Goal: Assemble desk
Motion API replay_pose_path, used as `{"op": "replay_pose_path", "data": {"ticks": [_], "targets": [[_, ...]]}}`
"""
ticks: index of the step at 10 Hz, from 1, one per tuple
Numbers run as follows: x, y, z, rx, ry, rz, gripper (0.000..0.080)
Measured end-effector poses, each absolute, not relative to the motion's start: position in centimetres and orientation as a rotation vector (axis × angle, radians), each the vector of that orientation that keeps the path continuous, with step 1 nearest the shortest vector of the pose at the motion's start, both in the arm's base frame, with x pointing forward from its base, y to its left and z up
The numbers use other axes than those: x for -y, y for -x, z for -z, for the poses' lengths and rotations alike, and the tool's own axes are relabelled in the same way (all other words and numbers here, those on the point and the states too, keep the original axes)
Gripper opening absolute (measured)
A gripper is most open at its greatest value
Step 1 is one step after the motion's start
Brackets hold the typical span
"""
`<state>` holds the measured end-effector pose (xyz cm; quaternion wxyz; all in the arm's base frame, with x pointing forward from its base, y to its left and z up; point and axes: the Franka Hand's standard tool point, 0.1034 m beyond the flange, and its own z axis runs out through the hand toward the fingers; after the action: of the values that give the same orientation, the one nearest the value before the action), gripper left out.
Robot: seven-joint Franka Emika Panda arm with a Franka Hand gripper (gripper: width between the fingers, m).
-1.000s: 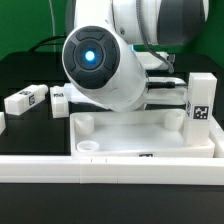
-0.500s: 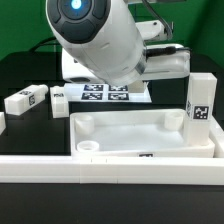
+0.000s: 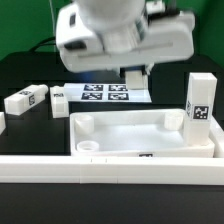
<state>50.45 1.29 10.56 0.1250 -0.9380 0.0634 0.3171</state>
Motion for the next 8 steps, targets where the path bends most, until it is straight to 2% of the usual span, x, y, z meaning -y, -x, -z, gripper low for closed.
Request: {"op": "replay_pose_path", "data": {"ticks": [2, 7, 8], "targets": [[-1.1, -52.8, -12.9, -0.196, 2.791, -0.763, 0.0284], [-0.7, -54.2, -13.3, -0.227, 2.928, -0.293, 0.0284], [-0.2, -55.3, -15.2, -0.189, 2.939, -0.196, 0.0284]]}}
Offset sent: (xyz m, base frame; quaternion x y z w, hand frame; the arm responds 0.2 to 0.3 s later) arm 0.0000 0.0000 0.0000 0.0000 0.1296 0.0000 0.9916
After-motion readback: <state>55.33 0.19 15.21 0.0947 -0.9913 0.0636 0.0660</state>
